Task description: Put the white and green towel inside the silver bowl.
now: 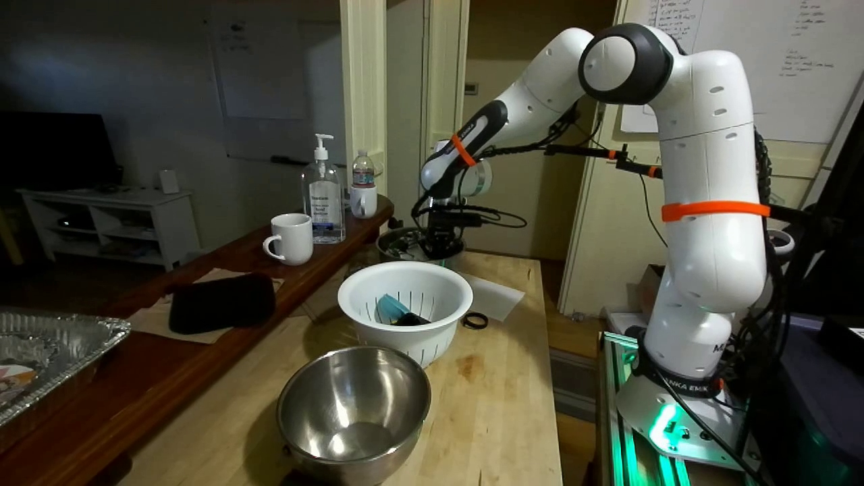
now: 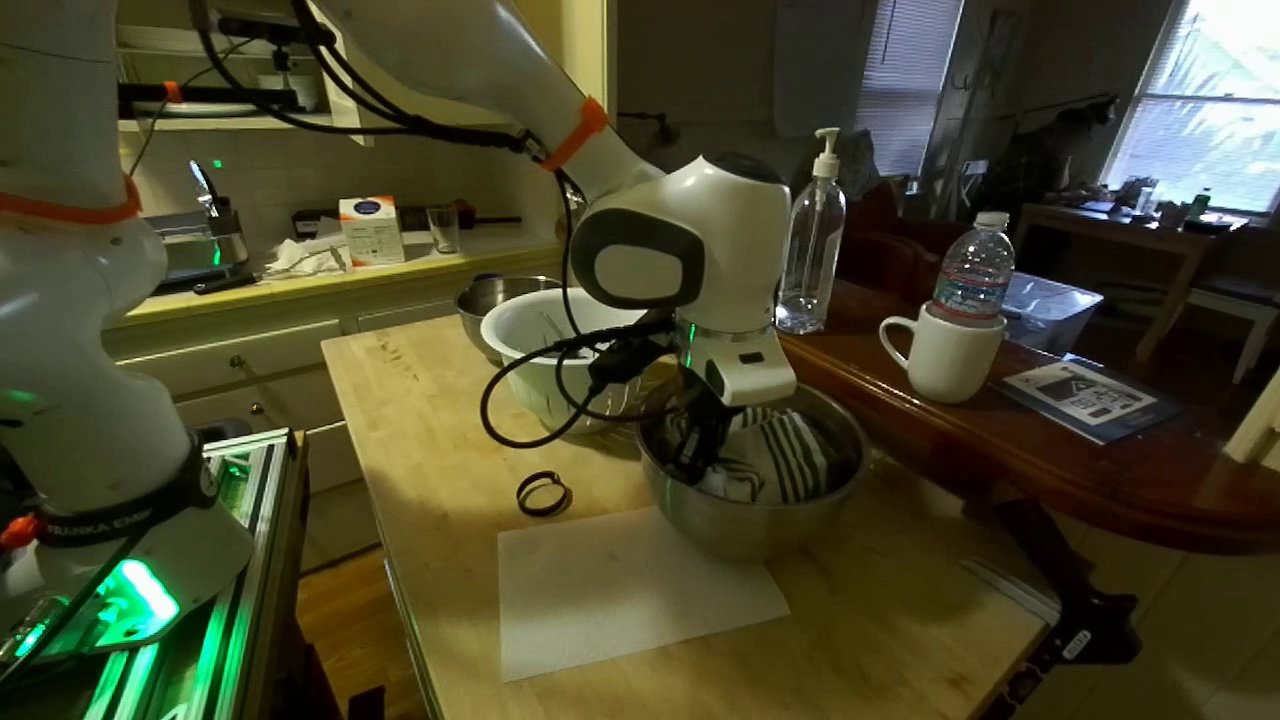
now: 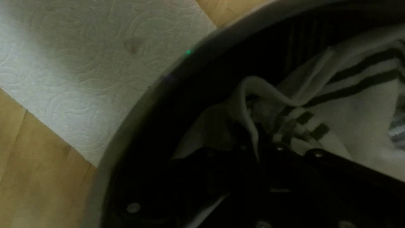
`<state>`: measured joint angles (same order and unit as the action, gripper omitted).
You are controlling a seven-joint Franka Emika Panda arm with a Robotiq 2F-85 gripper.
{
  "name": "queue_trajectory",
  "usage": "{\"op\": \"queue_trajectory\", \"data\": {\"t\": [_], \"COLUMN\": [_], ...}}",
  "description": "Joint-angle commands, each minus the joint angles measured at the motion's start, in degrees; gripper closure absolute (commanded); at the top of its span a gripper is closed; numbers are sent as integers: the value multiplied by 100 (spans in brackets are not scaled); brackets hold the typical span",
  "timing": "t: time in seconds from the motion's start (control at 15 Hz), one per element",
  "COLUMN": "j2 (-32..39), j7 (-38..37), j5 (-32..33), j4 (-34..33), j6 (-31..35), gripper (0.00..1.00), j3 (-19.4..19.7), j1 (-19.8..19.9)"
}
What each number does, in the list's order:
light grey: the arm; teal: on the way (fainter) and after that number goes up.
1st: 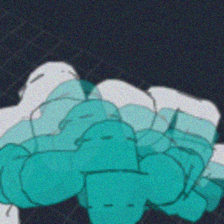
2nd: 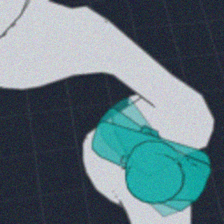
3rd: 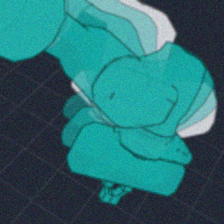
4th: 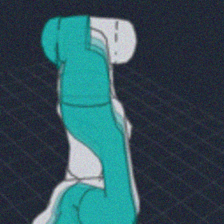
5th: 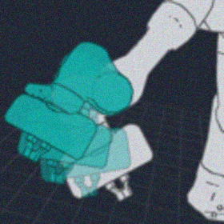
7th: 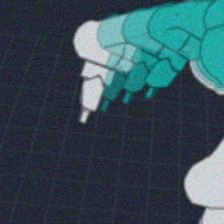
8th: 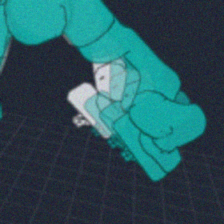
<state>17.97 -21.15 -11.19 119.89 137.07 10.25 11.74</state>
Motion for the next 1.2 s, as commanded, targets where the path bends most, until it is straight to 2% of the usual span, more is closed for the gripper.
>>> {"op": "queue_trajectory", "data": {"t": [0.0,0.07,0.13,0.2,0.47,0.8,0.93,1.07,1.13], "j2": [300,319,311,269,-63,-420,-539,-665,-613], "j7": [100,33,-2,-22,163,845,1502,2168,1643], "j5": [-68,-17,22,54,59,183,455,691,489], "j4": [-203,-283,-346,-447,-988,-2036,-2321,-2372,-2343], "j6": [-56,-180,-228,-386,-1441,-3574,-4191,-4223,-4112], "gripper": [98,98,68,67,38,1,0,0,0], "j3": [-19,14,43,77,210,355,387,404,397], "j1": [-92,-110,-115,-96,63,298,366,431,384]}}
